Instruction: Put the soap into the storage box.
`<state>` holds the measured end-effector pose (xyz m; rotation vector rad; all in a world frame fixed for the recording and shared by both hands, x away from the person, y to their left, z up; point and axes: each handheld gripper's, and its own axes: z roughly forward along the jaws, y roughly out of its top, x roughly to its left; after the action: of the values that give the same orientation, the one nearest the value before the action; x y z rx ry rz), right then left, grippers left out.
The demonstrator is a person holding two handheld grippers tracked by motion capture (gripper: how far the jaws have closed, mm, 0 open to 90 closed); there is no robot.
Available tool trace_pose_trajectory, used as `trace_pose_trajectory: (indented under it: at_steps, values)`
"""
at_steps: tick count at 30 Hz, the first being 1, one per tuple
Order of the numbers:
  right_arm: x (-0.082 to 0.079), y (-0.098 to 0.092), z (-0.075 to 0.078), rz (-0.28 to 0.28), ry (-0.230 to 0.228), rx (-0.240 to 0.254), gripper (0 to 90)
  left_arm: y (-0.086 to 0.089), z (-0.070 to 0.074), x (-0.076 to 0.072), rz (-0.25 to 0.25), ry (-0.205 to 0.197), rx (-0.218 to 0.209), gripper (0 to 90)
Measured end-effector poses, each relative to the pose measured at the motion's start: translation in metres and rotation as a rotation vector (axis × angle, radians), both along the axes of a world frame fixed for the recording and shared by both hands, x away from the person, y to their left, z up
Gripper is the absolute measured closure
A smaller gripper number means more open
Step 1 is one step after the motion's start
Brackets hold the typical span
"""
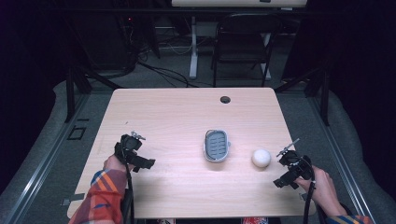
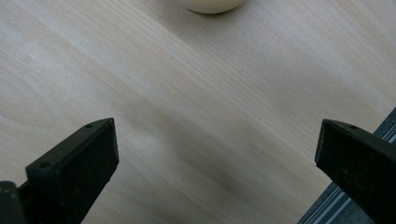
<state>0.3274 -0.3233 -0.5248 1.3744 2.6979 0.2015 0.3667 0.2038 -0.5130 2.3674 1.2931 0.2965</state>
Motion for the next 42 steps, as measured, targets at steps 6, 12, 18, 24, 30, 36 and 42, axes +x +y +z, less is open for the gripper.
trace_pose_trajectory:
  at_steps: [6,12,18,24,30,36,42]
  values:
    - [0.001,0.001,-0.001,0.004,0.016,-0.004,0.0,0.000,0.000,-0.001,0.002,-0.004,-0.002,0.0]
    - [0.002,0.004,-0.004,0.012,0.014,0.009,0.0,0.000,0.000,-0.001,0.003,-0.006,-0.003,0.0]
    - [0.004,0.007,-0.006,0.019,0.027,0.006,0.0,0.000,0.000,-0.001,0.002,-0.004,-0.004,0.0]
    - [0.008,0.008,-0.006,0.030,0.044,0.011,0.0,0.000,0.000,-0.001,-0.003,-0.004,-0.004,0.0]
    - [0.013,0.008,-0.004,0.039,0.061,0.011,0.0,0.000,0.000,0.000,-0.004,-0.003,-0.005,0.0]
    - [0.016,0.008,-0.002,0.038,0.058,0.021,0.0,0.000,0.000,-0.001,-0.004,-0.005,-0.005,0.0]
    - [0.017,0.010,-0.002,0.015,0.029,0.057,0.0,0.000,0.000,0.000,-0.006,0.000,-0.005,0.0]
